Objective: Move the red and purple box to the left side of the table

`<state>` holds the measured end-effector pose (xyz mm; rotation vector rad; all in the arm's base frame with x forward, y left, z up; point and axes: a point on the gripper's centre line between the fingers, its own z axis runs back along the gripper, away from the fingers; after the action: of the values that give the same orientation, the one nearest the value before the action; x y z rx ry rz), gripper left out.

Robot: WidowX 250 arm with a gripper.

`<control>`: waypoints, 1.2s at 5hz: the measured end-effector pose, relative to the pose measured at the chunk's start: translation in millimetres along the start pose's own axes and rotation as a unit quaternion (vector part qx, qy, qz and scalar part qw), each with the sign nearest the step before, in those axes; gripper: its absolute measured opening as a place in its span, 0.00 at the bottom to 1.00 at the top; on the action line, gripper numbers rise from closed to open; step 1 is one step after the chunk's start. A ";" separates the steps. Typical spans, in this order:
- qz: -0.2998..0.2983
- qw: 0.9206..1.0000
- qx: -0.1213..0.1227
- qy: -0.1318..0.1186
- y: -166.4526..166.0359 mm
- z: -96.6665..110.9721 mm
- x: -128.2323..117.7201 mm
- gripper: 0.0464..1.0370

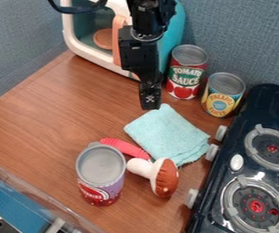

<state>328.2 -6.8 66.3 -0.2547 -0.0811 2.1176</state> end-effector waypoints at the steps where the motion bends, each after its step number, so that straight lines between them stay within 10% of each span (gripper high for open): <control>1: 0.003 1.000 0.012 -0.008 4.4 -7.8 3.2 0.96; 4: -0.030 0.999 -0.007 -0.017 51.6 26.8 28.6 0.96; 6: -0.171 0.985 0.014 -0.004 109.4 27.9 12.0 0.96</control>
<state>225.1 -53.6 74.4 -0.1997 -0.0916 1.7777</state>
